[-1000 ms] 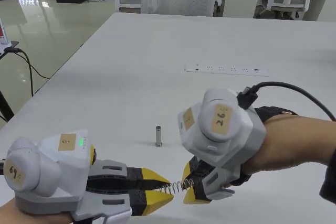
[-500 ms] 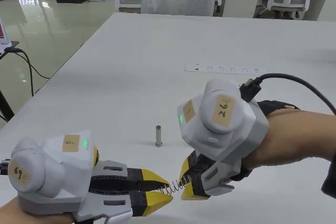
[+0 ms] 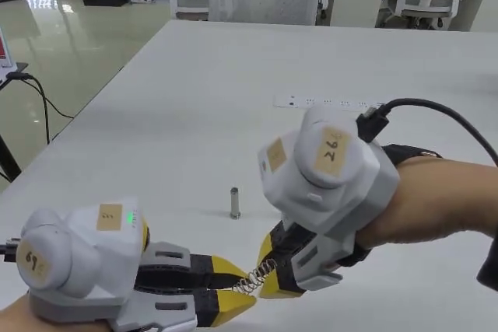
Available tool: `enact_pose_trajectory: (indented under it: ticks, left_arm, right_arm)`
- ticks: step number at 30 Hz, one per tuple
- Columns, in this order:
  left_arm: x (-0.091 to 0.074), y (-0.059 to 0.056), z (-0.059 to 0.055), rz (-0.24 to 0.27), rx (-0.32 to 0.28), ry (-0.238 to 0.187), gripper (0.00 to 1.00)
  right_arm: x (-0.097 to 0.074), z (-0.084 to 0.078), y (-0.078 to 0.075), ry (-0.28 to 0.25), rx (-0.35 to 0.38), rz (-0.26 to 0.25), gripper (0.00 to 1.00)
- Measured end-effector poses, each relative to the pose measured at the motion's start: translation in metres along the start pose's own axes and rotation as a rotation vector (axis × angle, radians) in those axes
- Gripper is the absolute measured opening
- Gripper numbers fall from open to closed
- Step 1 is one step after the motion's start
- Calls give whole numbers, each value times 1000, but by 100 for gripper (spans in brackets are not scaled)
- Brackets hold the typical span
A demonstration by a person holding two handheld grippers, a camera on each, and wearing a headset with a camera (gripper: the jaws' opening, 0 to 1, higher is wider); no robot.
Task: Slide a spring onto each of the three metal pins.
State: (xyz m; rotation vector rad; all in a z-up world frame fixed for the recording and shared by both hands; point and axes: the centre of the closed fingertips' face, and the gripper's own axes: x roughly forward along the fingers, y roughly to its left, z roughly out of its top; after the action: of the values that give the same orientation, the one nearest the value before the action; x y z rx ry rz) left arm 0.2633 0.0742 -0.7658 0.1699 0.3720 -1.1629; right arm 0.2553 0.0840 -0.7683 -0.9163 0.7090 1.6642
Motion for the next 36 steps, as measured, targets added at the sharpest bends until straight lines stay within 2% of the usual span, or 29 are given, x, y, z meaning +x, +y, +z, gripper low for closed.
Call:
enact_pose_trajectory:
  ticks: [6, 24, 36]
  left_arm:
    - [0, 0, 0, -1, 0, -3, 3]
    - [0, 0, 1, 1, -1, -9, 3]
    - [-1, 1, -1, 8, -3, -5, 3]
  right_arm:
    - [-1, 7, 1, -18, 4, 2, 8]
    - [-1, 20, 3, -15, -17, 3, 8]
    - [1, 19, 2, -5, -21, 0, 8]
